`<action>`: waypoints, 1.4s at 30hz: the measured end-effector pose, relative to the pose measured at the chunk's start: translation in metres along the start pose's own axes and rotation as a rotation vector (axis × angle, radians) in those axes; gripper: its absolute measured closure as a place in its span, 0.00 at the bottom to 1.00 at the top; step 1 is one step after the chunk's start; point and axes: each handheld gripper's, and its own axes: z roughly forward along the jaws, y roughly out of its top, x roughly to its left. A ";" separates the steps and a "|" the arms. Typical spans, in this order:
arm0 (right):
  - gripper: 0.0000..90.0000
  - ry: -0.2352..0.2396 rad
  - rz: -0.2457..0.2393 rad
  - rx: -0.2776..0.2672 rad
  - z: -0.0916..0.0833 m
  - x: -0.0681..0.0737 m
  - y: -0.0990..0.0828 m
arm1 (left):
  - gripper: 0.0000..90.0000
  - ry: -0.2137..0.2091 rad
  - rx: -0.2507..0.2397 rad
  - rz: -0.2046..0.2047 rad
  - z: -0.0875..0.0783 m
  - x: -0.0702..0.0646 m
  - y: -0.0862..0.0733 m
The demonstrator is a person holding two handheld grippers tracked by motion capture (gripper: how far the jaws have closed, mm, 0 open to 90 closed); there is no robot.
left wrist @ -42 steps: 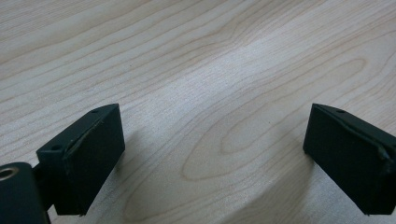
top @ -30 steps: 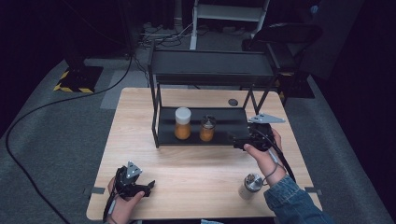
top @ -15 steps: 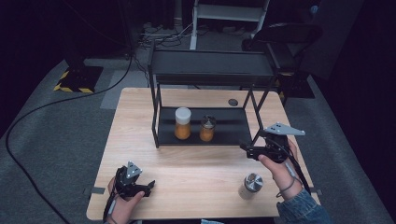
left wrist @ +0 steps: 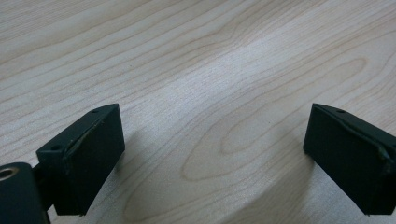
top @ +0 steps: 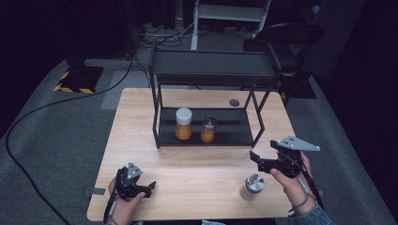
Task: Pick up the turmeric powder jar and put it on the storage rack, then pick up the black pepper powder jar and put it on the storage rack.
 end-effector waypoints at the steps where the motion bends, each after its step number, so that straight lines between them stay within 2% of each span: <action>1: 0.11 0.000 -0.004 -0.002 -0.002 0.000 -0.003 | 0.06 0.000 0.000 0.000 0.000 0.000 0.000; 14: 0.11 0.011 -0.014 -0.012 -0.017 0.007 -0.033 | 0.06 0.001 0.001 -0.001 0.000 0.000 0.000; 25: 0.11 0.039 -0.026 -0.008 -0.022 0.013 -0.053 | 0.05 0.002 0.001 -0.003 0.000 -0.001 0.000; 30: 0.11 0.060 -0.024 -0.008 -0.020 0.011 -0.063 | 0.06 0.002 0.001 -0.002 0.000 -0.001 0.000; 35: 0.10 0.055 -0.049 -0.003 -0.017 0.014 -0.076 | 0.06 0.002 0.001 -0.003 0.000 -0.001 0.000; 42: 0.10 0.058 -0.058 0.008 -0.012 0.016 -0.086 | 0.06 0.003 0.000 -0.003 0.000 -0.001 0.000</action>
